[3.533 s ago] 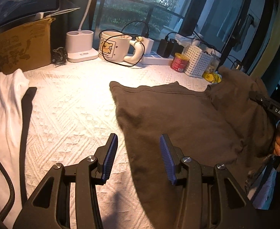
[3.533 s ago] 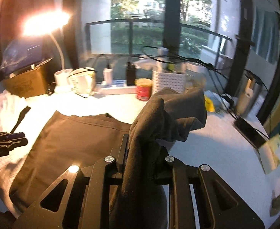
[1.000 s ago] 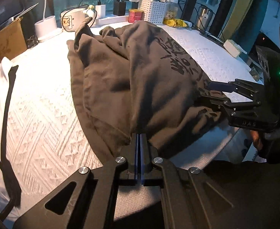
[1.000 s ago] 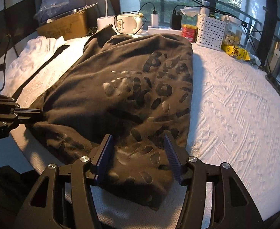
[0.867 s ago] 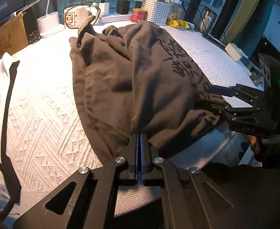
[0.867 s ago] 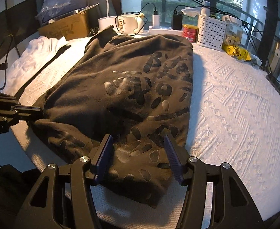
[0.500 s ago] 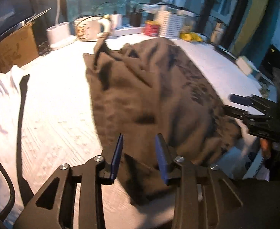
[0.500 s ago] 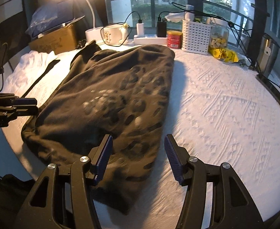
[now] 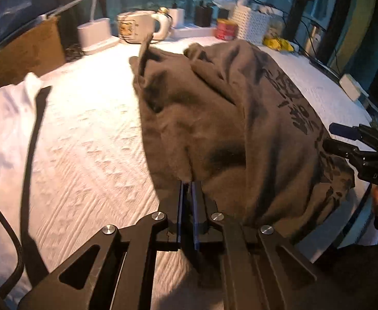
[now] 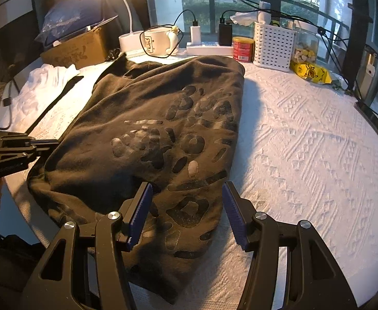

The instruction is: Fold small clothes

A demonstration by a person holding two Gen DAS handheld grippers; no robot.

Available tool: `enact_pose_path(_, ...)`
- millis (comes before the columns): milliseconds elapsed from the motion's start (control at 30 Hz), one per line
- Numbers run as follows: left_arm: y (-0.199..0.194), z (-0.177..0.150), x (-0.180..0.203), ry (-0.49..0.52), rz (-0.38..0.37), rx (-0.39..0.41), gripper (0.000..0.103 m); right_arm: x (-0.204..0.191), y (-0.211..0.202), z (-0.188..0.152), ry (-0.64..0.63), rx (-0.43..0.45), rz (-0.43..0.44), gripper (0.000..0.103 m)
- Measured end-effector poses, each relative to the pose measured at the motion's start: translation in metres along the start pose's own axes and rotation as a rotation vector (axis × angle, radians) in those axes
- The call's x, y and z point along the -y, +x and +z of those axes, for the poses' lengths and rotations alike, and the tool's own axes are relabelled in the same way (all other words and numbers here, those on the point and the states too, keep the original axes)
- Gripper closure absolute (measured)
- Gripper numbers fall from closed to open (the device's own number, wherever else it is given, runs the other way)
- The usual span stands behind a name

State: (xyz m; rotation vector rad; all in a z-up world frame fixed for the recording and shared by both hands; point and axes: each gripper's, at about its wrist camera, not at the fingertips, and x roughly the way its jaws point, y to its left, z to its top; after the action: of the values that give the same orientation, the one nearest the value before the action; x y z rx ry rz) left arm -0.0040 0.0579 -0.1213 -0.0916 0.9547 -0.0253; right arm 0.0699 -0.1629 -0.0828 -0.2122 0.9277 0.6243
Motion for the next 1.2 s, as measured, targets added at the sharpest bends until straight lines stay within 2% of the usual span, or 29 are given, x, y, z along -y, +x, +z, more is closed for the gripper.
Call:
enact_pose_path(167,-0.011,-0.013,-0.003,-0.021,0.047,-0.007,0.099,0.003,0.003,-0.003,0.009,-0.011,-0.002,0.044)
enact_pose_path(300,-0.009,-0.013,-0.008,-0.052,0.042,-0.043,0.097,0.001,0.006,-0.005,0.002,-0.023,0.0,0.044)
enact_pose_path(400,-0.014,-0.005,-0.009,-0.056,0.029,-0.04,0.095,0.002,0.005,-0.002,0.001,-0.018,0.0,0.044)
enact_pose_path(433,-0.015,-0.001,-0.009,-0.052,0.028,-0.032,0.091,0.003,0.004,0.0,0.002,-0.016,0.0,0.044)
enact_pose_path(533,-0.018,0.011,-0.009,-0.038,0.018,0.01,0.066,0.006,0.006,0.005,0.005,-0.015,-0.005,0.044)
enact_pose_path(567,-0.018,0.016,-0.009,-0.034,0.012,0.023,0.063,0.008,0.006,0.007,0.004,-0.015,-0.008,0.044)
enact_pose_path(1200,0.041,0.111,-0.005,0.043,-0.088,0.087,0.063,0.035,0.035,0.057,0.027,-0.019,-0.041,0.044)
